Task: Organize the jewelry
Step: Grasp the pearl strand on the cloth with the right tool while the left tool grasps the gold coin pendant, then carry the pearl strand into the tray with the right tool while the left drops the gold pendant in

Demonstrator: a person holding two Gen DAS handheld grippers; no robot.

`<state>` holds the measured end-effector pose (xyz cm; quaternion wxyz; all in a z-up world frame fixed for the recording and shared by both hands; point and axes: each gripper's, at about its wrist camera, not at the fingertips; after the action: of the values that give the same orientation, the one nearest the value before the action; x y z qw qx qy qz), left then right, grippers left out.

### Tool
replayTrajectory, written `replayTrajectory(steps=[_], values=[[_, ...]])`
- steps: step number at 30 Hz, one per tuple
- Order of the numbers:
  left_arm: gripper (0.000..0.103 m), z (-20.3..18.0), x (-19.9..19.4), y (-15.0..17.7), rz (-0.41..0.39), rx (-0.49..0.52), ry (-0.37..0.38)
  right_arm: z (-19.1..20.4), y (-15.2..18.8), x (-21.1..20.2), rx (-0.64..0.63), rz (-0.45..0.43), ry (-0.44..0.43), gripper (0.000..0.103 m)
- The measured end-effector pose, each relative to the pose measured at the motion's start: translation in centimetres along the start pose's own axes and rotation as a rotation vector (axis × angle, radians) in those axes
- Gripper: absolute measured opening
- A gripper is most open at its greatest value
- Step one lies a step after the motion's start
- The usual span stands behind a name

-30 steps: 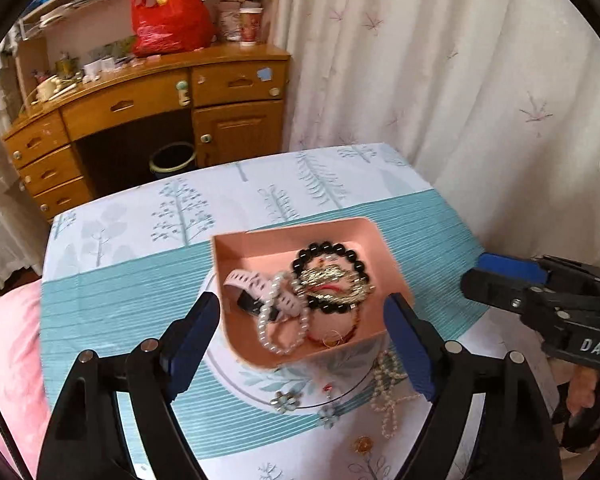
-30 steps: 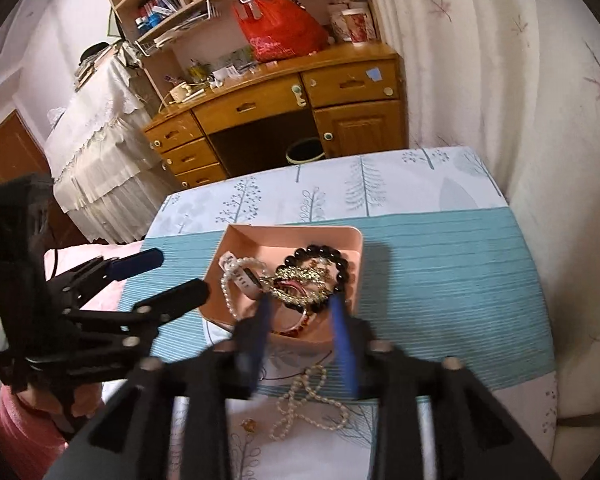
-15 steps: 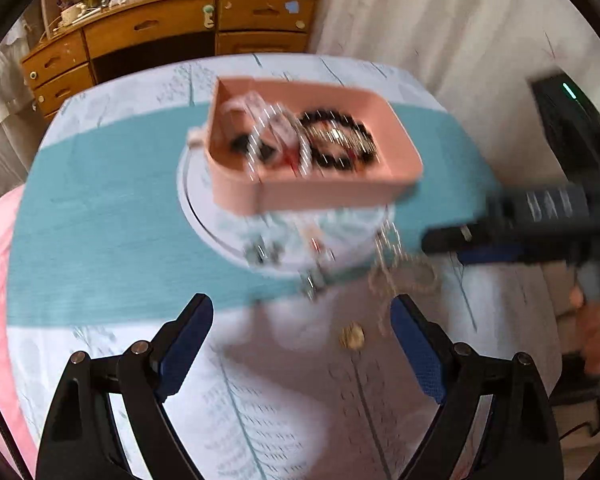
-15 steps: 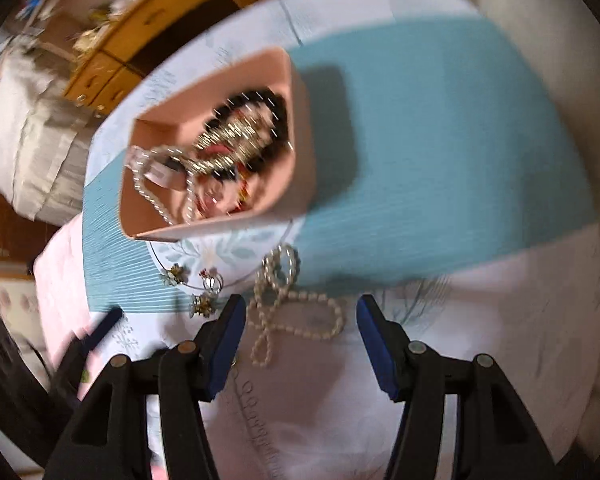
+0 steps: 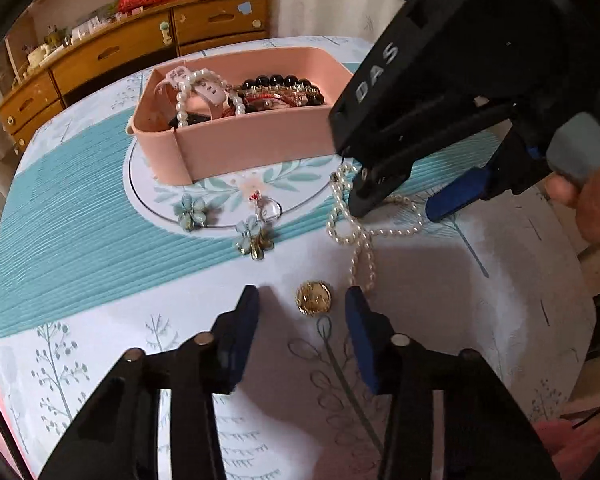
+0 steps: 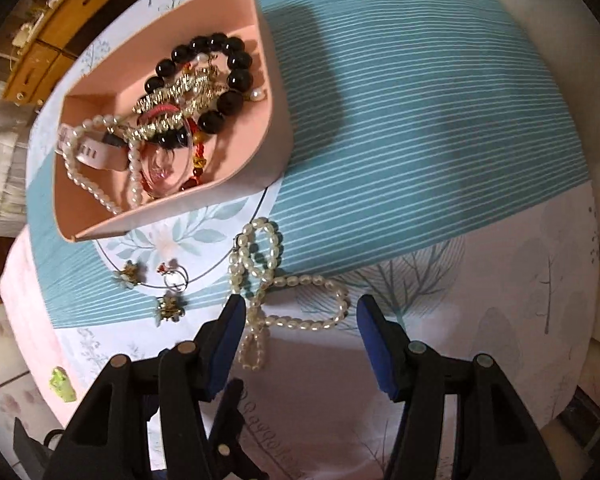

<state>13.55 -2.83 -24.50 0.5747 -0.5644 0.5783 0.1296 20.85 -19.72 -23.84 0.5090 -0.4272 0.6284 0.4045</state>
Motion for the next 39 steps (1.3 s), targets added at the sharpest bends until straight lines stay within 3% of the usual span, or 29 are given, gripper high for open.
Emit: replayTrajectory(steps=[4, 6, 10, 15, 16, 18, 19, 20, 25, 29, 34, 39], values=[[0.016, -0.2, 0.0, 0.2, -0.007, 0.029, -0.016, 1.4, -0.2, -0.2, -0.029, -0.01, 0.043, 0.058], [0.016, -0.5, -0.1, 0.3, -0.009, 0.031, -0.015, 2.1, -0.2, -0.3, -0.052, -0.019, 0.076, 0.059], [0.016, -0.3, -0.4, 0.8, -0.016, 0.004, -0.016, 5.5, -0.3, -0.7, -0.085, -0.029, 0.104, 0.069], [0.016, 0.4, -1.0, 1.5, -0.011, -0.02, -0.02, 8.4, -0.3, -1.3, -0.134, -0.102, 0.1, 0.068], [0.016, 0.4, -1.2, 1.7, -0.011, -0.026, -0.019, 8.6, -0.2, -1.4, -0.145, -0.114, 0.095, 0.063], [0.016, 0.6, -1.3, 1.9, -0.007, -0.035, -0.019, 8.5, 0.0, -1.9, -0.138, -0.157, 0.069, 0.032], [0.016, 0.7, -1.4, 1.9, -0.006, -0.041, -0.022, 8.3, 0.0, -1.9, -0.124, -0.163, 0.054, 0.009], [0.016, 0.9, -1.5, 1.9, -0.005, -0.047, -0.023, 7.8, -0.1, -1.9, -0.115, -0.172, 0.041, 0.005], [0.016, 1.7, -1.7, 1.5, -0.015, -0.091, -0.038, 6.9, -0.5, -1.5, -0.094, -0.172, -0.075, 0.005], [0.016, 2.7, -2.3, 0.7, -0.041, -0.107, -0.059, 6.4, -0.8, -1.3, -0.052, -0.119, -0.174, 0.005], [0.016, 2.5, -3.6, -1.0, -0.046, -0.099, -0.066, 5.8, -0.8, -2.7, -0.052, -0.118, -0.243, 0.005], [0.016, 2.0, -6.0, -4.0, -0.08, -0.103, -0.023, 5.0, -1.3, -6.4, -0.102, -0.201, -0.289, 0.005]])
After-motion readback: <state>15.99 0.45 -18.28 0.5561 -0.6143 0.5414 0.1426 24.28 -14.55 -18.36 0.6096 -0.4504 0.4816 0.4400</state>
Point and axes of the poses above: each gripper's, at about its wrist camera, not at the fingertips, and x roughly the way its jaws point, z to its left, y to its underside, and after that the axes turned 15 degrees about y, right-handed
